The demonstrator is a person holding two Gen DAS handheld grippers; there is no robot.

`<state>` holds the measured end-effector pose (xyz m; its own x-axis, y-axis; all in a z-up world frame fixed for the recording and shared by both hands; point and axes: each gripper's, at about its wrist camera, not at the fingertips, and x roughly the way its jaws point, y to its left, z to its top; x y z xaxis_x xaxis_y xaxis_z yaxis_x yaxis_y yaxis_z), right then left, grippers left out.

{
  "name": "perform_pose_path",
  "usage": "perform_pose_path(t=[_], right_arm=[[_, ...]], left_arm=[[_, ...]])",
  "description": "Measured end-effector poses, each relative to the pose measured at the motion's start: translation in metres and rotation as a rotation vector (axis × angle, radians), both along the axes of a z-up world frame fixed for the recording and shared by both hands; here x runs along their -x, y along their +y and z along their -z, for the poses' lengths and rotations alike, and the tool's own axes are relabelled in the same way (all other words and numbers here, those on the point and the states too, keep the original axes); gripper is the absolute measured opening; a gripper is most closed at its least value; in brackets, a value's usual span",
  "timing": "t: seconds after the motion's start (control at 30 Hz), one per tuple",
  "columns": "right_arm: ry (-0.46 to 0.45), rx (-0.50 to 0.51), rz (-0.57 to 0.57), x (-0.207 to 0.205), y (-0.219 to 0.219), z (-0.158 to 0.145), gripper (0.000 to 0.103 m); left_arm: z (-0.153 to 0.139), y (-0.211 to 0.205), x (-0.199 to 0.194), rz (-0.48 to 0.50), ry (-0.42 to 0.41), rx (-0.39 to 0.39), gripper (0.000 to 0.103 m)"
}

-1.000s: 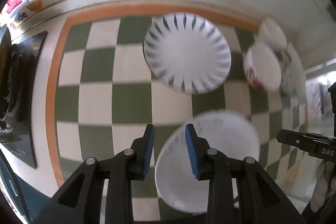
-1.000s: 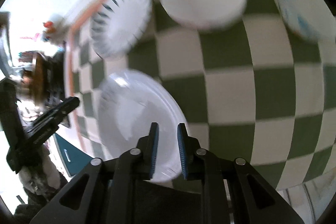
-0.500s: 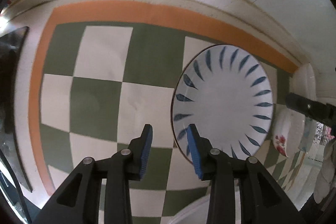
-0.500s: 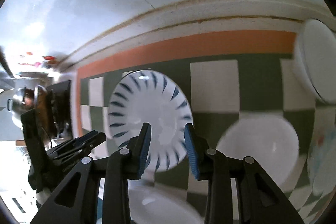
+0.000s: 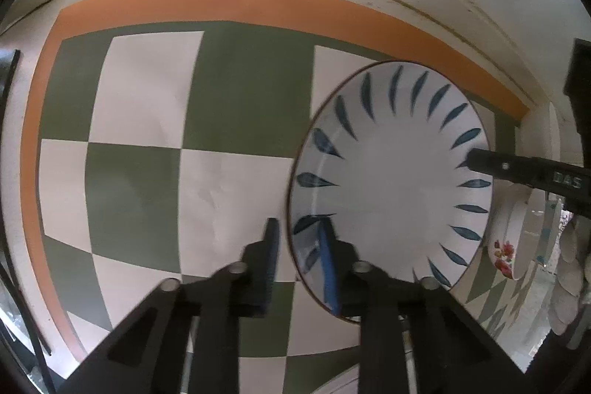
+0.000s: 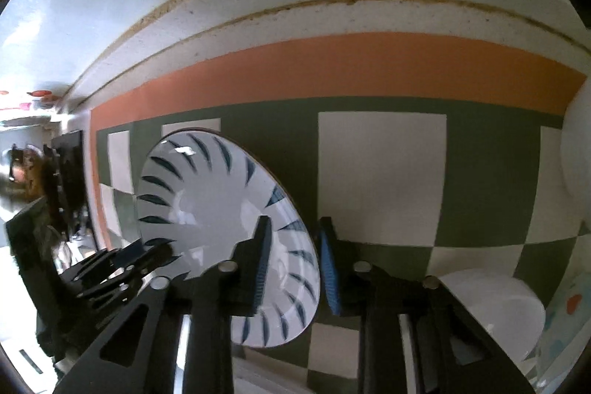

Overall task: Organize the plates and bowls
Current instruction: 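Grip the rim of the blue-striped plate with both tools, then carry the blue-striped plate and lower it onto the plate stack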

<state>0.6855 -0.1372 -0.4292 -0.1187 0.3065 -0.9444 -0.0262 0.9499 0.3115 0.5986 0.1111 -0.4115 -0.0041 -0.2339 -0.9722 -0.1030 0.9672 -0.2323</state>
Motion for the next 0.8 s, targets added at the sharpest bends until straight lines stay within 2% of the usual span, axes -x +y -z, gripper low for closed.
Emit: perform_pose_path(t=[0.07,0.4,0.6,0.8], right_arm=[[-0.010,-0.016,0.003,0.001,0.000,0.002,0.015],[-0.040,-0.034,-0.019,0.006,0.005,-0.014,0.014],[-0.046,-0.051,-0.021,0.011,-0.001,-0.038,0.013],[-0.072,-0.089,-0.003,0.035,-0.009,-0.073,0.013]], left_arm=[[0.000,-0.003,-0.003,0.003,-0.005,-0.022,0.014],[-0.013,-0.007,-0.006,-0.008,-0.007,-0.035,0.014],[-0.045,-0.008,0.004,0.009,-0.046,-0.038,0.014],[-0.079,-0.011,0.019,0.041,-0.088,-0.049,0.014]])
